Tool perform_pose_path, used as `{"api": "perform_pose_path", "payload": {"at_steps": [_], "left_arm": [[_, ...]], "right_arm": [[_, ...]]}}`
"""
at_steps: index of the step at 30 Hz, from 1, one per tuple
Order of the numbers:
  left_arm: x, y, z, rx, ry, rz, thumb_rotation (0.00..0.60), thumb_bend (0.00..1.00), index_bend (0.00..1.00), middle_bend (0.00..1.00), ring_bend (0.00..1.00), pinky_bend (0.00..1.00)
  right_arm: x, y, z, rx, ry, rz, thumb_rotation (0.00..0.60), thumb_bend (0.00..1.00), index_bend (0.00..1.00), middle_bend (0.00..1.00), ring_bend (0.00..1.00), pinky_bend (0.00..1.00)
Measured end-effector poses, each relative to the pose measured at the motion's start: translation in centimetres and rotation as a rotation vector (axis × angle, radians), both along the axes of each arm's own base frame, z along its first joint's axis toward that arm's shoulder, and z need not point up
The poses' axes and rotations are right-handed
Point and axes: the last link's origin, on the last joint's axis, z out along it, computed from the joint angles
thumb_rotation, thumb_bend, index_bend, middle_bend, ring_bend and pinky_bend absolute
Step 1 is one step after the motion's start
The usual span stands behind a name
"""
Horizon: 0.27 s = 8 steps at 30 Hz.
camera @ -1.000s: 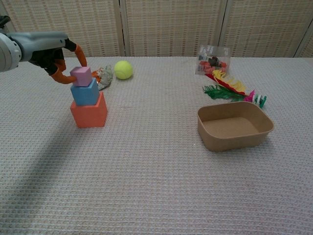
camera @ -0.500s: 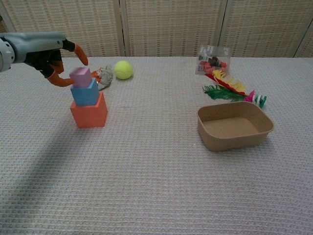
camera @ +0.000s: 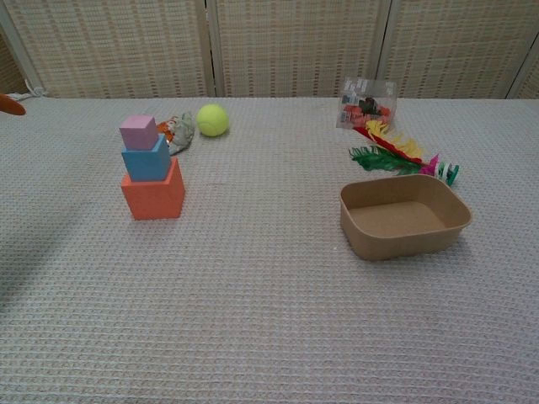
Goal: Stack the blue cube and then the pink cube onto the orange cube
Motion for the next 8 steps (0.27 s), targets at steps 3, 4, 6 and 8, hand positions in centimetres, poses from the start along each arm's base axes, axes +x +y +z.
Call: {"api": "perform_pose_path", "payload": {"at_steps": [3, 4, 6, 8], "left_arm": [[-3.0, -1.9, 0.4, 0.04, -0.084, 0.02, 0.6, 0.37, 0.04, 0.0, 0.0, 0.2], [-3.8, -2.5, 0.6, 0.048, -0.124, 0.022, 0.6, 0.37, 0.03, 0.0, 0.0, 0.2], [-4.5, -3.6, 0.7, 0.057, -0.18, 0.016, 0.6, 0.37, 0.03, 0.0, 0.0, 0.19], [-5.2, -5.2, 0.7, 0.068, -0.208, 0.001, 0.6, 0.37, 0.03, 0.0, 0.0, 0.19]], "right_arm": [[0.1, 0.1, -0.1, 0.002, -0.001, 0.007, 0.6, 0.13, 0.0, 0.0, 0.0, 0.0], [0.2, 0.2, -0.2, 0.005, 0.0, 0.011, 0.6, 0.13, 0.0, 0.0, 0.0, 0.0], [0.4, 0.4, -0.3, 0.011, 0.001, 0.02, 0.6, 0.14, 0.0, 0.0, 0.0, 0.0], [0.5, 0.5, -0.3, 0.011, -0.001, 0.023, 0.6, 0.14, 0.0, 0.0, 0.0, 0.0]]}}
